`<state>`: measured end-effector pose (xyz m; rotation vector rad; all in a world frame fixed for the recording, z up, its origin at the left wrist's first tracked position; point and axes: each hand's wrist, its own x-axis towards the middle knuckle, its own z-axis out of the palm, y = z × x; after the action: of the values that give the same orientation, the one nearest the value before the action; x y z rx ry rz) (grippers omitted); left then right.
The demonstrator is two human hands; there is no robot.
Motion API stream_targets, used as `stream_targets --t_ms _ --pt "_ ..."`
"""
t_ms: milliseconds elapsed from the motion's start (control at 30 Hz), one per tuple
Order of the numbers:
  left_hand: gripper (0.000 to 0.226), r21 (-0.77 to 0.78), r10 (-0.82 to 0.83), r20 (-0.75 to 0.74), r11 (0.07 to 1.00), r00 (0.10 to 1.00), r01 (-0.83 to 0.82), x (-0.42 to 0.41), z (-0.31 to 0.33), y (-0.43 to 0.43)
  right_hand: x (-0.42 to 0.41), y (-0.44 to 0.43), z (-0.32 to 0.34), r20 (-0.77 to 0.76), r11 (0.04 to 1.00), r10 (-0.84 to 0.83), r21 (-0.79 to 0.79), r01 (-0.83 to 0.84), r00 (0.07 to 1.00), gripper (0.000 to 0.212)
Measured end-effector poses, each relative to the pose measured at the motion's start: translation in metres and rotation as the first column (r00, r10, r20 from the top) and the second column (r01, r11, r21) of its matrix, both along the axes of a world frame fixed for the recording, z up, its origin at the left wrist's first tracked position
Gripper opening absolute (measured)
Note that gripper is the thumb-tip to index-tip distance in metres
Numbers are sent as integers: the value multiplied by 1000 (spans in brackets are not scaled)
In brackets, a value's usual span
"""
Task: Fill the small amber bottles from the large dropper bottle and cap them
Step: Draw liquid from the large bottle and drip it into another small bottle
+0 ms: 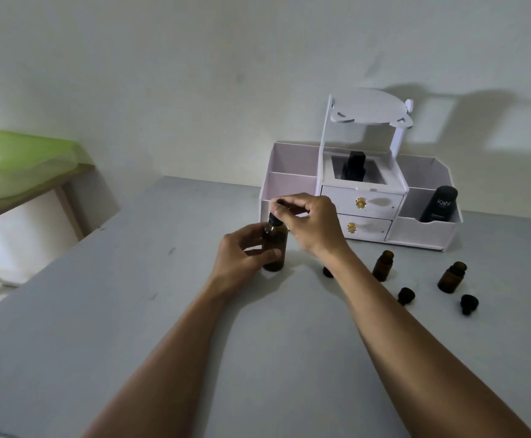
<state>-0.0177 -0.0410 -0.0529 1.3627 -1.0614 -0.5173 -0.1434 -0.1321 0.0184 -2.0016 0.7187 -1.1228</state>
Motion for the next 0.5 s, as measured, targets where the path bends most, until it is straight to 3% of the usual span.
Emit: stream_targets --t_ms 267,500 --pt "53 3 -2 16 1000 1000 2 2 -1 0 7 -1 1 26 986 -67 -149 70 997 7" --pt "53 16 1 42 1000 999 -2 5 -2 0 8 1 1 13 981 -93 -172 94 996 9"
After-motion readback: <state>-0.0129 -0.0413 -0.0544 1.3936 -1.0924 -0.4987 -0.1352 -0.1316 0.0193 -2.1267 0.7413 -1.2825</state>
